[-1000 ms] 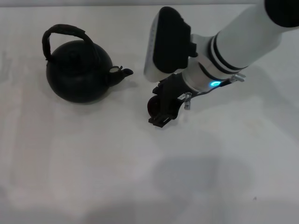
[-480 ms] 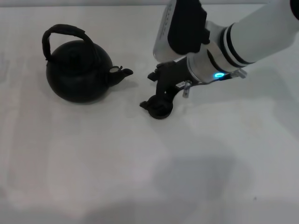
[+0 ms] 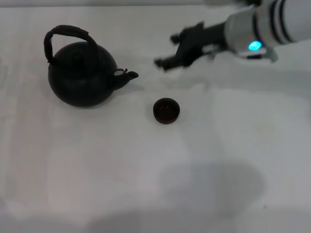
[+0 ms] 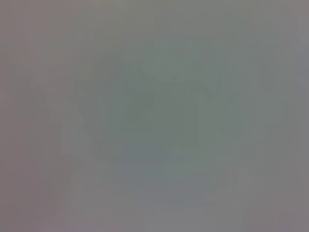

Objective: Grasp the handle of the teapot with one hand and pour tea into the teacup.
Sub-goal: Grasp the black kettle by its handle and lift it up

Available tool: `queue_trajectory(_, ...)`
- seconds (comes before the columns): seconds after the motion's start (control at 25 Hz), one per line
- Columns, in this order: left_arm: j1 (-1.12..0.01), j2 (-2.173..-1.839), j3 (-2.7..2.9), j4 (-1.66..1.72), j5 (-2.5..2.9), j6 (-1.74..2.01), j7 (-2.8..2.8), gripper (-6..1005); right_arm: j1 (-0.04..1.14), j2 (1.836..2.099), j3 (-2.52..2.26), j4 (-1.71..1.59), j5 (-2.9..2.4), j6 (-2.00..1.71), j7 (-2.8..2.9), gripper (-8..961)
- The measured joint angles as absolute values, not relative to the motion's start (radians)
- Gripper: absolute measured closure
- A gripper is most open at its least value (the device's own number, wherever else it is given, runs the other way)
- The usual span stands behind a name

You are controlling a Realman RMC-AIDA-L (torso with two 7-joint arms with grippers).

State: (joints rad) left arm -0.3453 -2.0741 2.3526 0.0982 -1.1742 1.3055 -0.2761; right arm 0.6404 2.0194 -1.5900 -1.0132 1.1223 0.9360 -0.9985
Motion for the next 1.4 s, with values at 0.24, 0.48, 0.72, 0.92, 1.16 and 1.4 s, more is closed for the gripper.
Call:
queue_trajectory(0.24,-0.344,-2.077,2.355,0.098,-1.173,1.296,-0.275,137,0.565,2.02,-1.324,-0.86,1.65,0.773,-1.373,122)
queue_trajectory(0.48,-0.337,-2.077,2.366,0.097,-1.173,1.288,-0.268,137,0.577,2.026,-1.264,-0.695,2.076,0.469,-1.765,123)
queue_trajectory(0.72,-0.304,-2.077,2.394,0.087,-1.142,1.283,-0.248,138,0.631,2.027,-1.253,-0.544,2.452,0.389,-2.391,120)
queue_trajectory(0.92,-0.27,-2.078,2.394,0.094,-1.06,1.291,-0.247,138,0.673,2.028,-1.175,-0.352,2.654,0.527,-2.705,125)
queue_trajectory(1.16,-0.212,-2.08,2.395,0.1,-0.965,1.37,-0.246,138,0.682,2.028,-0.946,-0.164,2.683,0.732,-2.768,124)
queue_trajectory(1.4,-0.185,-2.079,2.415,0.106,-0.913,1.418,-0.247,137,0.638,2.028,-0.886,-0.131,2.687,0.742,-2.761,124)
